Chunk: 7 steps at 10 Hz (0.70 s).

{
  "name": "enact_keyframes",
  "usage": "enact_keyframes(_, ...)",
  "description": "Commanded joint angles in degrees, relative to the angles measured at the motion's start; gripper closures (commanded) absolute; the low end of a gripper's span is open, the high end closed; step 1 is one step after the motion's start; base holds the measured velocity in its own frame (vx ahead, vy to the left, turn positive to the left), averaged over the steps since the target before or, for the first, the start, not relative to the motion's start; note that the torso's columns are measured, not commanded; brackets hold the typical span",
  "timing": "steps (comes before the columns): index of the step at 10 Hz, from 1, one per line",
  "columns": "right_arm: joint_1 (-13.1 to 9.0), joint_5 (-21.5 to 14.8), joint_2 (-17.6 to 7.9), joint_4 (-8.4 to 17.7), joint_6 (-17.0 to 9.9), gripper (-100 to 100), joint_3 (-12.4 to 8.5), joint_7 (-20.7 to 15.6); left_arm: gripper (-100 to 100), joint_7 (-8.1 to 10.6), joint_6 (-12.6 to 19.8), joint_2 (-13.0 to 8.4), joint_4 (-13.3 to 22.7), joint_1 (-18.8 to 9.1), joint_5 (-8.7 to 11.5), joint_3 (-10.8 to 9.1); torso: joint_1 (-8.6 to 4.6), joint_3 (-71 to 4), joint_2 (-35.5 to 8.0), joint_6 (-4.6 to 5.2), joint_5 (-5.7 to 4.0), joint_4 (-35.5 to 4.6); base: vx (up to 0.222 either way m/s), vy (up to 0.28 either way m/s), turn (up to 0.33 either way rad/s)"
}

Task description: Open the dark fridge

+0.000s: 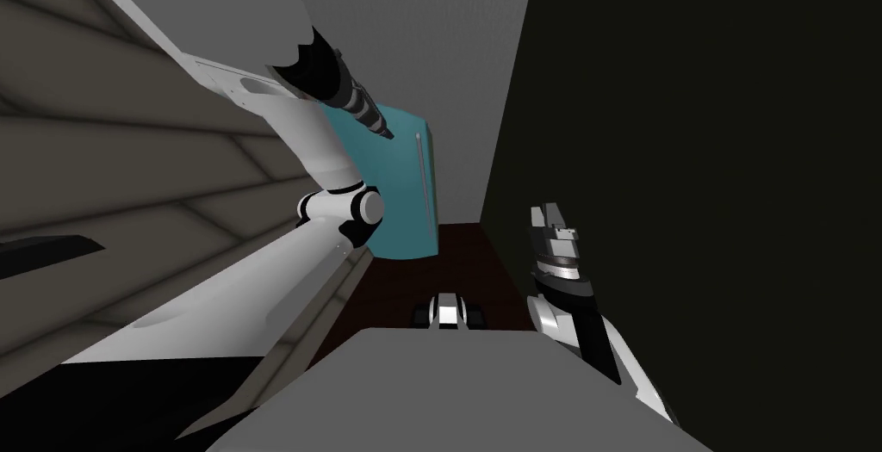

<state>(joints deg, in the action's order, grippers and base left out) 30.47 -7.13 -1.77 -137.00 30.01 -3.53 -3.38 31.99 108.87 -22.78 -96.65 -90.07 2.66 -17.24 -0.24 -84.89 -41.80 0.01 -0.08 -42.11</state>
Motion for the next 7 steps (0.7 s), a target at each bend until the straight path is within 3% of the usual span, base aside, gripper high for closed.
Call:
enact_keyframes(1, 0.00, 0.00, 0.00, 0.00, 0.00, 0, 0.00, 0.00, -100, -0.14, -3.08, -0.08, 0.44, 0.52, -0.28, 0.12, 0.21, 0.20, -0.30, -0.01, 0.06, -0.11, 0.056, -0.026, 0.006)
enact_keyframes(4, 0.00, 0.00, 0.00, 0.00, 0.00, 0, 0.00, 0.00, -100, -0.46, -6.46, -0.50, 2.62, 1.87, -1.38, 0.61, 0.26, 0.38, -0.57, -0.02, 0.09, -0.21, 0.082, -0.038, 0.016)
enact_keyframes(7, 0.01, 0.00, 0.00, 0.00, 0.00, 0, 0.00, 0.00, -100, -0.89, -7.43, -0.97, 5.31, 3.56, -2.67, 1.22, 0.12, 0.20, -0.32, 0.00, 0.03, -0.11, 0.138, -0.084, 0.024)
